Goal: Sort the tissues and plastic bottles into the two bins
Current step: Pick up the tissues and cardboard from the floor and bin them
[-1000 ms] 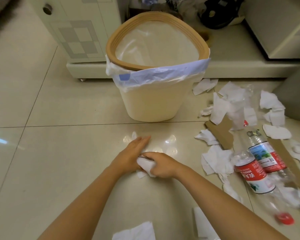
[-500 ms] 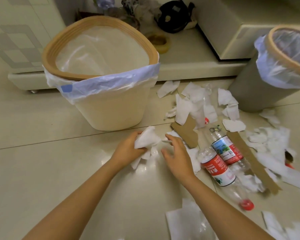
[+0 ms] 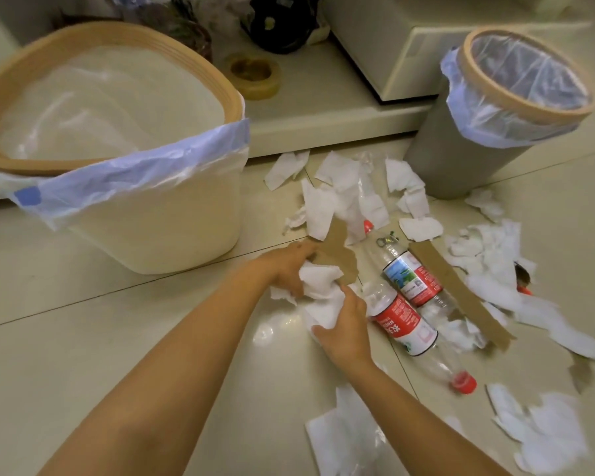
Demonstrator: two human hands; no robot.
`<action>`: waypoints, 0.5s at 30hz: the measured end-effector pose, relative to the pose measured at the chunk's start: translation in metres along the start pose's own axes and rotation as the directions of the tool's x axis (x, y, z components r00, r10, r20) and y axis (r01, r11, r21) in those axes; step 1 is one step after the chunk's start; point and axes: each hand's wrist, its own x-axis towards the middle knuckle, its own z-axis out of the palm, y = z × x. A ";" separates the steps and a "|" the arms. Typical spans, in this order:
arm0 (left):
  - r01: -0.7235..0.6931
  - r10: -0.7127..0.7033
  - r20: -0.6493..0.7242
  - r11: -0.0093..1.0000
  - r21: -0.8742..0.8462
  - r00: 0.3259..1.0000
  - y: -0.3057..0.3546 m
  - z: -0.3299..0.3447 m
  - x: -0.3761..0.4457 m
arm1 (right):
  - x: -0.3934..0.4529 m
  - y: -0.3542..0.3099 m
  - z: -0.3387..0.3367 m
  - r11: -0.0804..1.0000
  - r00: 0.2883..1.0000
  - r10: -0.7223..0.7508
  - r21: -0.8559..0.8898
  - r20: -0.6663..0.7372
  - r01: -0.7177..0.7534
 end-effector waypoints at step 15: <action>-0.025 0.073 0.073 0.857 -0.515 0.995 -0.016 0.057 -0.061 | 0.016 -0.019 0.012 0.971 0.988 -0.087 0.234 0.129 0.055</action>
